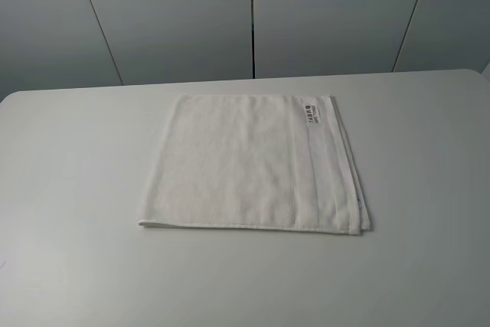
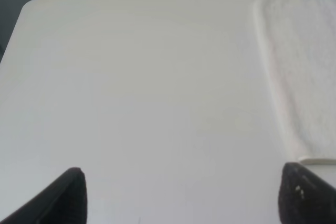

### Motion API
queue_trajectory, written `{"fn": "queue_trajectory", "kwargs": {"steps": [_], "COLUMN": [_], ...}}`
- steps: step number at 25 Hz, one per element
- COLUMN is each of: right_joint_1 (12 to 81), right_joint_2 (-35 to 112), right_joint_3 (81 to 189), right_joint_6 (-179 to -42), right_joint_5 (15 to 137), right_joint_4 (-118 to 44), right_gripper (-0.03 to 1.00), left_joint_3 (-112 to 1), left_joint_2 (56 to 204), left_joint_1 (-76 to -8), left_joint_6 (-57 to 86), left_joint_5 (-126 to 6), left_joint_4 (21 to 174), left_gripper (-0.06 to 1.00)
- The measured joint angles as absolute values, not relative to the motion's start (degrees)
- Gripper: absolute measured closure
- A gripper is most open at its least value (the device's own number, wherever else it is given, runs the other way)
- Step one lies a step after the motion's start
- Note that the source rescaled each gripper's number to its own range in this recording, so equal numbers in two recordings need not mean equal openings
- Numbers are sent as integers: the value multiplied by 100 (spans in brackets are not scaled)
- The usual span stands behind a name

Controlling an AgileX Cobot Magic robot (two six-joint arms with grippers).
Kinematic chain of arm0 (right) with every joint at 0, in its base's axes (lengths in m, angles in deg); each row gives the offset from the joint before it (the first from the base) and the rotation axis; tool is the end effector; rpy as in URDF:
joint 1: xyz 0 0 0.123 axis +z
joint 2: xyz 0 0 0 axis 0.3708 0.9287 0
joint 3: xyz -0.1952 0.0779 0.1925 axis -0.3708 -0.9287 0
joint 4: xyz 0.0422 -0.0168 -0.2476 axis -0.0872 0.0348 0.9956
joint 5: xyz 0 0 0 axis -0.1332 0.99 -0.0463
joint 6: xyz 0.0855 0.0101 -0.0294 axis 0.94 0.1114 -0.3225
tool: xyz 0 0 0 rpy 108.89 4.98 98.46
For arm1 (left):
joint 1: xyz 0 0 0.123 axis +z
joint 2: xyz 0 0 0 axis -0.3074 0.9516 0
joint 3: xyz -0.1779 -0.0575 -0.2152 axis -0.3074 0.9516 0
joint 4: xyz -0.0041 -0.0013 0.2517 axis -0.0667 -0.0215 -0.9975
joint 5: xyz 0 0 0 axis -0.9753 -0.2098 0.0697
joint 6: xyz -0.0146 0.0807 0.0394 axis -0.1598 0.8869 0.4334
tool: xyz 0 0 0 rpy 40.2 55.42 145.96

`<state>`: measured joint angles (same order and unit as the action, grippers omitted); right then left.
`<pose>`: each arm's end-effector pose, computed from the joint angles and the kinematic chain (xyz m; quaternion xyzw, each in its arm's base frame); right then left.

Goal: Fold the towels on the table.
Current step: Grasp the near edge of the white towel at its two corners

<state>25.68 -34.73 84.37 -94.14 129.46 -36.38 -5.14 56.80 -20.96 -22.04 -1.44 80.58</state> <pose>-0.0092 0.0090 0.2786 -0.0825 0.8539 0.0476 0.5116 -0.0073 0.0056 0.2784 0.0024 0.8571 0.0071 0.5151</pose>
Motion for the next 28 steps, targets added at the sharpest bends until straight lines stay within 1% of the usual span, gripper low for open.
{"fn": "queue_trajectory", "kwargs": {"steps": [11,17,22,28], "right_joint_1": [2568,2568,2568,2568], "right_joint_2": [-3473,-3434,-2613,-1043], "right_joint_3": [8447,8858,9169,9401], "right_joint_6": [-9402,-9184,-9158,-9757], "right_joint_5": [12969,13315,13301,12933], "right_joint_4": [-3604,-3491,-3491,-3491], "right_gripper": [-3,-3,-3,-3], "left_joint_3": [-514,-670,-950,-1344], "left_joint_2": [5680,5761,6569,8048], "left_joint_1": [-2096,-2096,-2096,-2096], "left_joint_6": [-2204,-2144,-1791,-1058], "left_joint_5": [-144,-123,-193,-574], "left_joint_4": [8034,8049,8058,8058], "left_gripper": [-4,-4,-4,-4]}}
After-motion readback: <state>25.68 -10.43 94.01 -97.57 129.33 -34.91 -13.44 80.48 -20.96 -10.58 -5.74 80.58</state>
